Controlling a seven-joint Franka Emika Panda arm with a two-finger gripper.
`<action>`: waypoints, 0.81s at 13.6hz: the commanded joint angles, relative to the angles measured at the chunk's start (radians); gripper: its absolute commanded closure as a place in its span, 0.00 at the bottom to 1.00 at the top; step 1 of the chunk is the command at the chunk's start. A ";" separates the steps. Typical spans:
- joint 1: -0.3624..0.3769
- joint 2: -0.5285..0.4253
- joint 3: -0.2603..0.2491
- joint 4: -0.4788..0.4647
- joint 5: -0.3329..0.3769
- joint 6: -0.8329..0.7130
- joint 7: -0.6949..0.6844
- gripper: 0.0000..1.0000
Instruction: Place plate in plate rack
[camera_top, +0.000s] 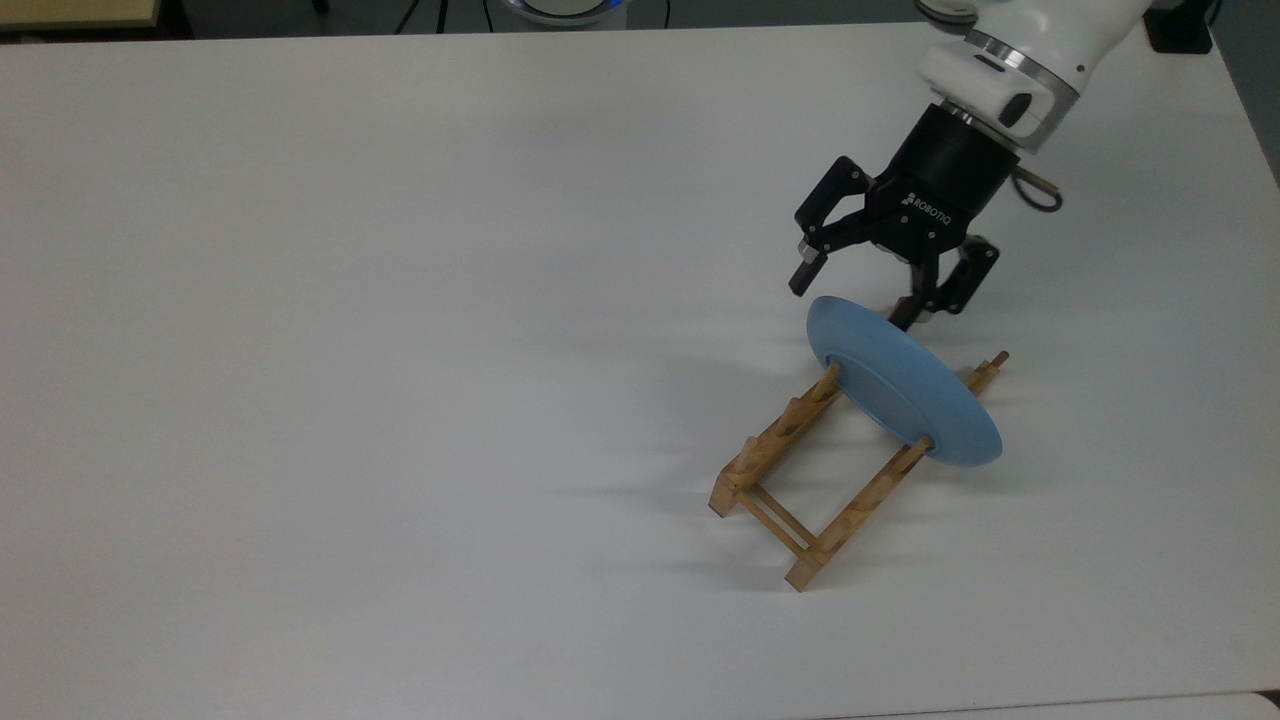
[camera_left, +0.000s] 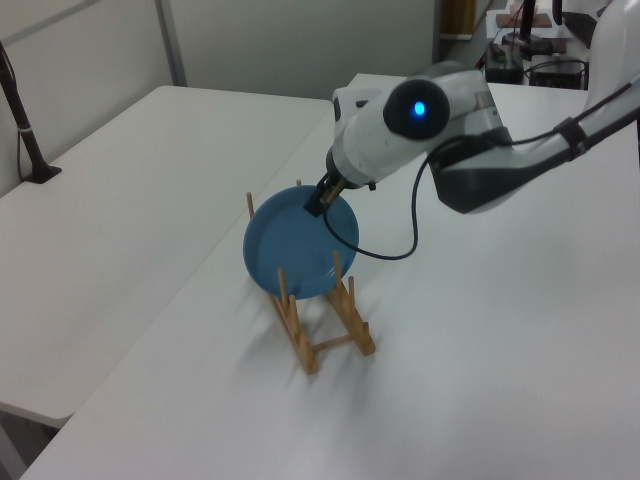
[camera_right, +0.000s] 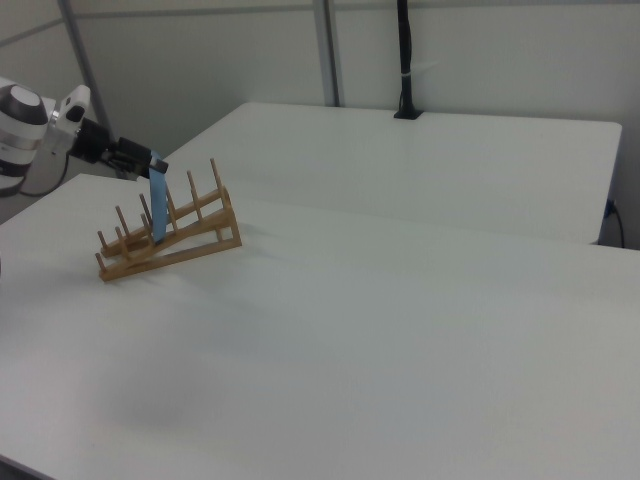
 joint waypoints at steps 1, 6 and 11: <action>-0.045 -0.077 0.034 -0.019 0.333 0.028 -0.036 0.00; -0.184 -0.220 0.035 -0.119 0.750 -0.190 -0.493 0.00; -0.481 -0.365 0.152 -0.292 0.765 -0.279 -0.759 0.00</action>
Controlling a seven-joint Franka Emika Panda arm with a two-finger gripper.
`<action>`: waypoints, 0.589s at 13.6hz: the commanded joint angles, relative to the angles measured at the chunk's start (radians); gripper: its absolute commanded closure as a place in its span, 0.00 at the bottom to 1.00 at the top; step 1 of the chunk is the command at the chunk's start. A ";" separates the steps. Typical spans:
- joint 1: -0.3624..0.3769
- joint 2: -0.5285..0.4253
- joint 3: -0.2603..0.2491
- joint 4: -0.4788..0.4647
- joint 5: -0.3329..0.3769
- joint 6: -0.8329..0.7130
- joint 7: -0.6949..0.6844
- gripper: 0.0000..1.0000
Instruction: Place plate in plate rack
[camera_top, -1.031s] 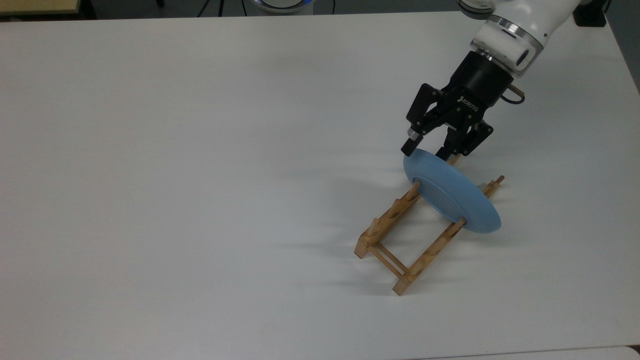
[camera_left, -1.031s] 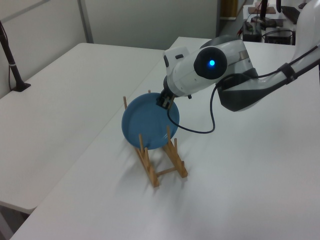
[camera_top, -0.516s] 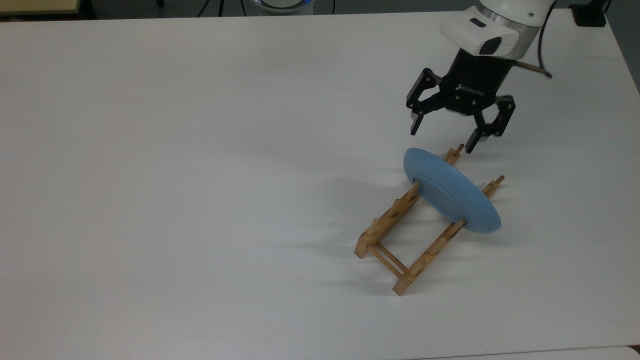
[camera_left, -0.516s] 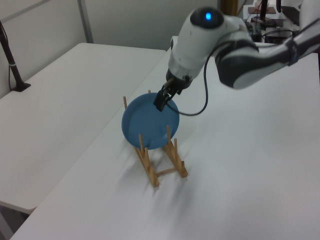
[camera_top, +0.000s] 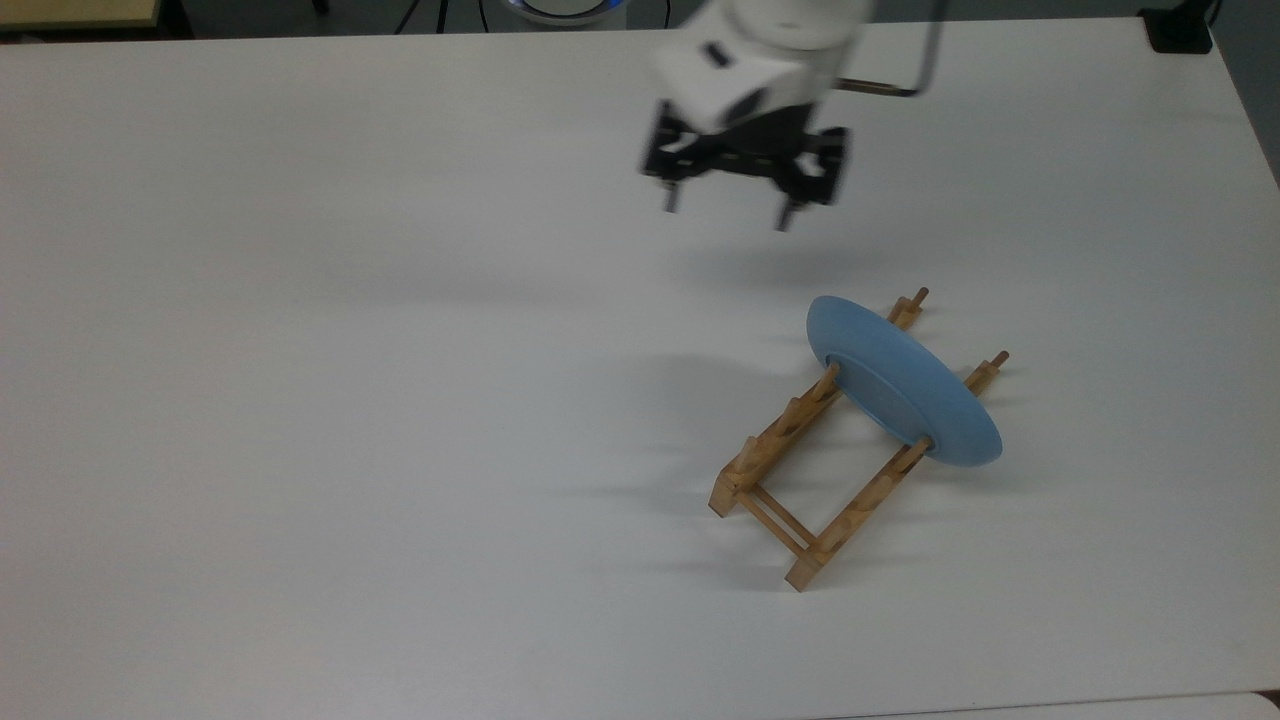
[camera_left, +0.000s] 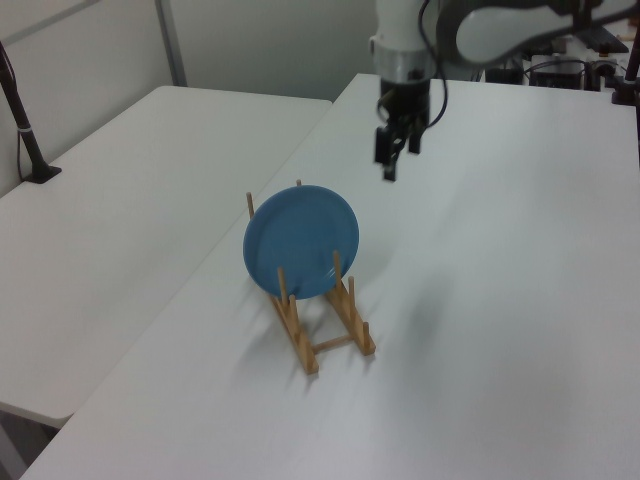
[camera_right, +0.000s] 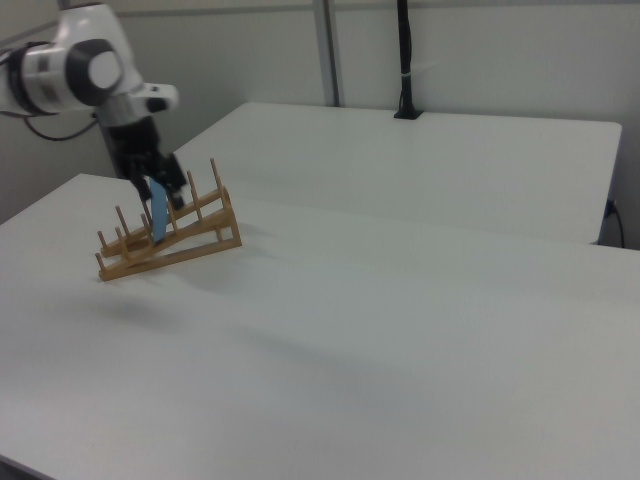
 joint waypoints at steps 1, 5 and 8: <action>-0.185 -0.159 0.076 -0.204 0.024 -0.012 -0.181 0.00; -0.317 -0.224 0.080 -0.247 0.025 -0.076 -0.316 0.00; -0.319 -0.252 0.066 -0.240 0.025 -0.121 -0.319 0.00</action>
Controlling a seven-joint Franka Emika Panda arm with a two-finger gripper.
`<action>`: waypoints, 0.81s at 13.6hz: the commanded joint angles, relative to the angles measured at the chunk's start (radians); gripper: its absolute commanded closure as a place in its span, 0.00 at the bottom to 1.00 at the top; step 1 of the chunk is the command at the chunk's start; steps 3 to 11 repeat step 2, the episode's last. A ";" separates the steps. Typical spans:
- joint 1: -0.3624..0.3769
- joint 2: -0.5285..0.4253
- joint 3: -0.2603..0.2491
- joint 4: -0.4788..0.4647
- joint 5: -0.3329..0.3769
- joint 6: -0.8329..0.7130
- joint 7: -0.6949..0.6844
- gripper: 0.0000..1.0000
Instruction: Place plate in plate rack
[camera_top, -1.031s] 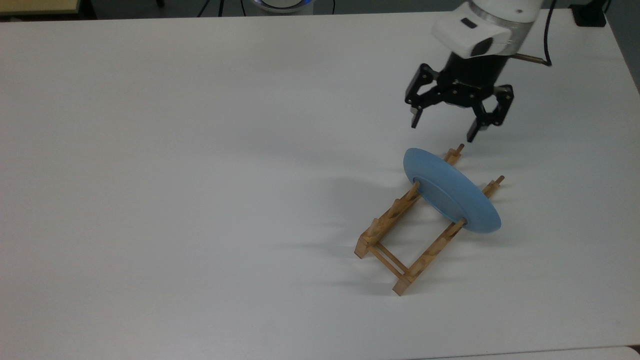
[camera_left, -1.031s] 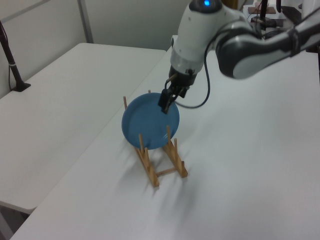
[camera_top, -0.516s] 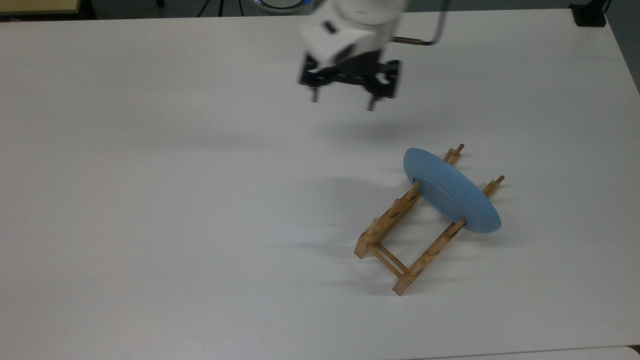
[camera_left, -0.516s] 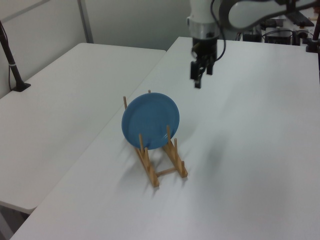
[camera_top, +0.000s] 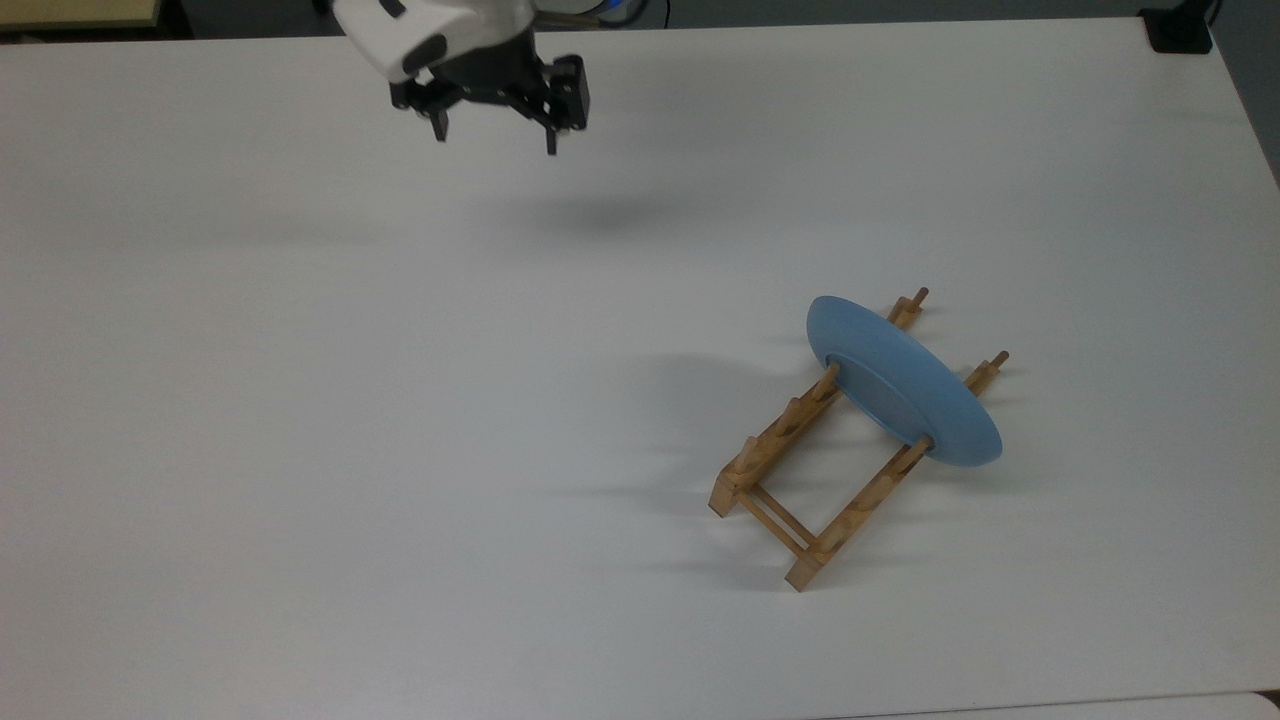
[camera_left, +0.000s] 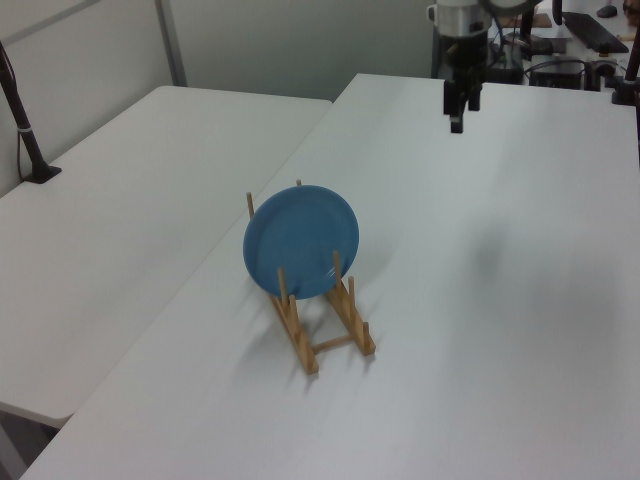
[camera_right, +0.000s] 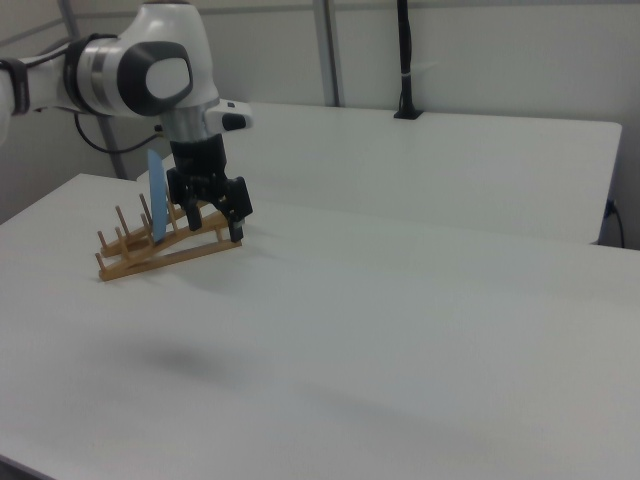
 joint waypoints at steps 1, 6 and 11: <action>0.007 -0.055 0.008 -0.040 0.017 -0.041 -0.010 0.00; 0.007 -0.050 0.009 -0.040 0.017 -0.035 -0.012 0.00; 0.007 -0.050 0.009 -0.040 0.017 -0.035 -0.012 0.00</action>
